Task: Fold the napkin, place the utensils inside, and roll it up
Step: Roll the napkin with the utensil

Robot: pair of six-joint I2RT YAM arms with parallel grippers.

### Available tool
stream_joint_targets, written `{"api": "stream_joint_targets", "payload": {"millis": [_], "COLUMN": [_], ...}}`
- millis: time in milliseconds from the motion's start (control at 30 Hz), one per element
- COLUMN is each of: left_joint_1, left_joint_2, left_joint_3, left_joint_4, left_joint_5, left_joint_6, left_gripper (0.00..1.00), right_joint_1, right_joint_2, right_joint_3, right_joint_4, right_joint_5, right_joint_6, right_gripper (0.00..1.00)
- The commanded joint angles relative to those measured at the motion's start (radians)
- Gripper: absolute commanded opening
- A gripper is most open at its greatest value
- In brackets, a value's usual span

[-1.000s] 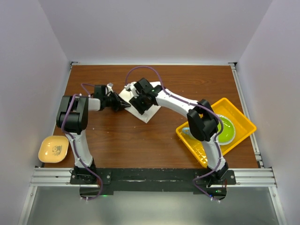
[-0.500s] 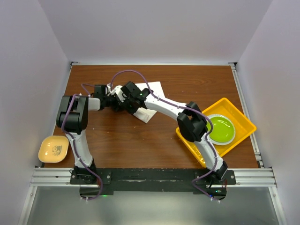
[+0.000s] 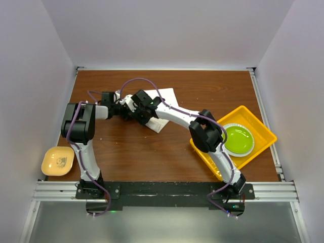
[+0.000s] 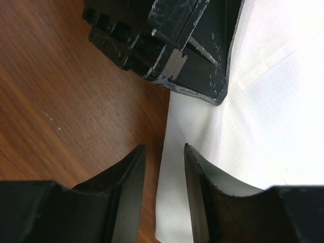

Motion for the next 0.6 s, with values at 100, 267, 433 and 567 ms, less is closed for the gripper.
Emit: {"api": "stream_joint_targets", "payload": {"millis": [100, 267, 433, 567], "left_joint_1": [-0.004, -0.004, -0.004, -0.004], "left_joint_2": [0.097, 0.105, 0.109, 0.11], "left_joint_3": [-0.044, -0.033, -0.021, -0.009], "left_joint_4": [-0.168, -0.171, -0.175, -0.186], "left_joint_5": [-0.164, -0.156, -0.144, -0.141], "left_joint_6": [0.056, 0.054, 0.053, 0.058], "left_gripper": [0.0, 0.0, 0.0, 0.0], "right_joint_1": [-0.002, 0.0, 0.0, 0.0], "right_joint_2": [0.012, 0.029, 0.05, 0.062], "right_joint_3": [-0.045, -0.082, -0.119, -0.159], "right_joint_4": [0.046, 0.06, 0.063, 0.058], "right_joint_5": [0.055, 0.093, 0.091, 0.085], "right_joint_6": [-0.039, -0.046, -0.028, -0.007], "right_gripper": [0.45, 0.5, 0.49, 0.4]}}
